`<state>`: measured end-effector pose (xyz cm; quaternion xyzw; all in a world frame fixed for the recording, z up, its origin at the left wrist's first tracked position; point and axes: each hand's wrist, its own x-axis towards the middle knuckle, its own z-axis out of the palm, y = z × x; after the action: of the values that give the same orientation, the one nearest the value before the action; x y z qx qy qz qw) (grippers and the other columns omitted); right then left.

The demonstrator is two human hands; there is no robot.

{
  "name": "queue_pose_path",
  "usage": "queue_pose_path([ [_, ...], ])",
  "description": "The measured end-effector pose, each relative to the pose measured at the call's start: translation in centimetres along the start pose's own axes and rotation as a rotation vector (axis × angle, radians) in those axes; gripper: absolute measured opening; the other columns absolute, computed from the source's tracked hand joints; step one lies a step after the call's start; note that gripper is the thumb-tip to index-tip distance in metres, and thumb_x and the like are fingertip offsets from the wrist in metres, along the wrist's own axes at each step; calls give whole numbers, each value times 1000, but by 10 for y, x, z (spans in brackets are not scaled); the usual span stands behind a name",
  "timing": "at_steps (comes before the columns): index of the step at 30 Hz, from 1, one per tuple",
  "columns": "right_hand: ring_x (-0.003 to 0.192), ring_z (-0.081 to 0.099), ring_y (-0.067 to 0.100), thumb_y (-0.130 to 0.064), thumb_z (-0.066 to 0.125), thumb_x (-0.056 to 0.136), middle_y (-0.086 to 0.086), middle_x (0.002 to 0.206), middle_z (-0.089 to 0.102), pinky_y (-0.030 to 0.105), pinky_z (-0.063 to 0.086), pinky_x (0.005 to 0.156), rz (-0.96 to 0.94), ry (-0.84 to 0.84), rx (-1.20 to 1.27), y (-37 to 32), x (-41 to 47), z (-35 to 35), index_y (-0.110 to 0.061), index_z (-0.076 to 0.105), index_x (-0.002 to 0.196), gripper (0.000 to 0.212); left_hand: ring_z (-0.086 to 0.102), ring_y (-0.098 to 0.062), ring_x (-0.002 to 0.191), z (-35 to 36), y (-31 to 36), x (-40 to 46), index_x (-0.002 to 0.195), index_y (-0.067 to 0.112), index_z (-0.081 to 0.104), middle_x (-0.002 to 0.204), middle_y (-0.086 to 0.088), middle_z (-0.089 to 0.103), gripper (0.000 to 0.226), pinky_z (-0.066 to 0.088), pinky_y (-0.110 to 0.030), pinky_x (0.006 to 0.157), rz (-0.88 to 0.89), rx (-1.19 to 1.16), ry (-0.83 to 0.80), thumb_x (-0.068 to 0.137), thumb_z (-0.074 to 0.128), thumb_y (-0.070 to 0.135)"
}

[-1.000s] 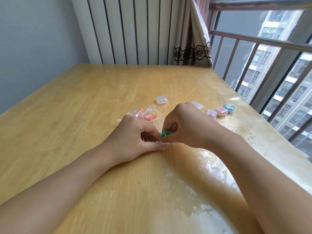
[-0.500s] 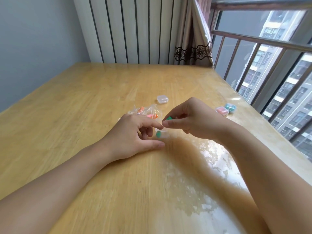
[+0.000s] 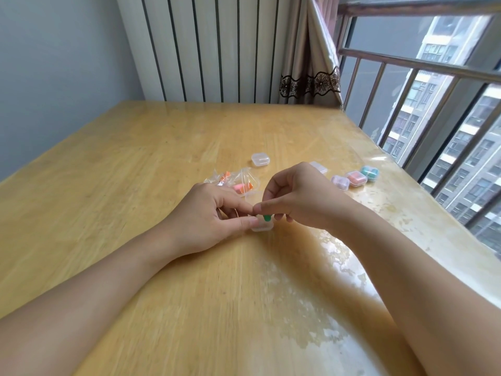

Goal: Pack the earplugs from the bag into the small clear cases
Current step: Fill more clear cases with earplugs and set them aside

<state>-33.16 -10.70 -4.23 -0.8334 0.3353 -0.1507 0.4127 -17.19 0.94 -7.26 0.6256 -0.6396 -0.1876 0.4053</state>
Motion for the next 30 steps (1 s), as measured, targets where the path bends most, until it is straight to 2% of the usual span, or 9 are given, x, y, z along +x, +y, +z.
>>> queue_pose_path([
  [2, 56, 58, 11, -22, 88, 75, 12, 65, 72, 29, 47, 56, 11, -4, 4, -1, 0, 0, -7, 76, 73, 19, 61, 4, 62, 2, -1, 0, 85, 33, 81, 69, -6, 69, 14, 31, -27, 120, -53, -16, 20, 72, 84, 38],
  [4, 54, 55, 11, -26, 88, 75, 4, 57, 66, 26, 44, 53, 33, 17, -15, -1, 0, 2, -6, 77, 73, 23, 56, 0, 57, 4, -4, 1, 84, 29, 80, 62, 1, 62, 15, 28, -27, 122, -116, -44, 19, 72, 89, 29],
  [9, 43, 49, 12, -27, 87, 76, -1, 48, 59, 22, 42, 49, 109, 7, -22, 2, 2, 0, -2, 76, 76, 27, 61, -9, 66, 4, -2, 4, 85, 24, 80, 59, 8, 54, 14, 24, -24, 123, -180, -92, -7, 74, 88, 19],
  [14, 59, 55, 13, -16, 84, 80, 6, 64, 63, 19, 49, 52, 113, -101, 32, 3, 3, -2, -5, 78, 83, 13, 70, -19, 92, 3, -1, 3, 88, 27, 81, 61, 2, 56, 18, 24, -11, 117, -199, -89, -11, 74, 88, 20],
  [16, 63, 56, 16, -14, 82, 81, 7, 65, 63, 21, 50, 53, 101, -106, 39, 4, 4, -1, -4, 78, 83, 11, 67, -12, 95, 2, -1, 2, 88, 29, 80, 63, -5, 59, 19, 31, -6, 109, -205, -87, -13, 74, 88, 20],
  [20, 66, 52, 20, -16, 81, 83, 10, 68, 61, 27, 46, 57, 97, -136, 75, 6, 5, -5, -5, 78, 82, 11, 65, 6, 98, 1, 0, -1, 88, 32, 80, 76, -22, 67, 21, 37, -15, 105, -198, -84, -25, 73, 88, 20],
  [22, 66, 51, 18, -18, 81, 83, 8, 69, 61, 24, 46, 56, 101, -182, 54, 6, 4, -7, -8, 78, 81, 10, 65, 0, 105, 1, 0, 0, 88, 32, 80, 75, -16, 68, 20, 39, -10, 97, -204, -86, -33, 72, 89, 24],
  [25, 58, 50, 13, -20, 85, 80, 4, 66, 61, 21, 45, 51, 72, -170, -22, 5, 4, -5, -13, 78, 77, 10, 58, 9, 115, 1, -2, 0, 88, 34, 80, 70, -12, 67, 19, 39, -16, 103, -204, -81, -44, 72, 89, 29],
  [30, 54, 55, 15, -16, 94, 66, 14, 83, 67, 26, 53, 53, 47, -44, 33, 6, 6, -4, -11, 61, 82, 37, 62, 13, 92, 1, 1, -1, 86, 34, 80, 70, -2, 60, 18, 37, -6, 80, -190, -57, -39, 71, 88, 26],
])
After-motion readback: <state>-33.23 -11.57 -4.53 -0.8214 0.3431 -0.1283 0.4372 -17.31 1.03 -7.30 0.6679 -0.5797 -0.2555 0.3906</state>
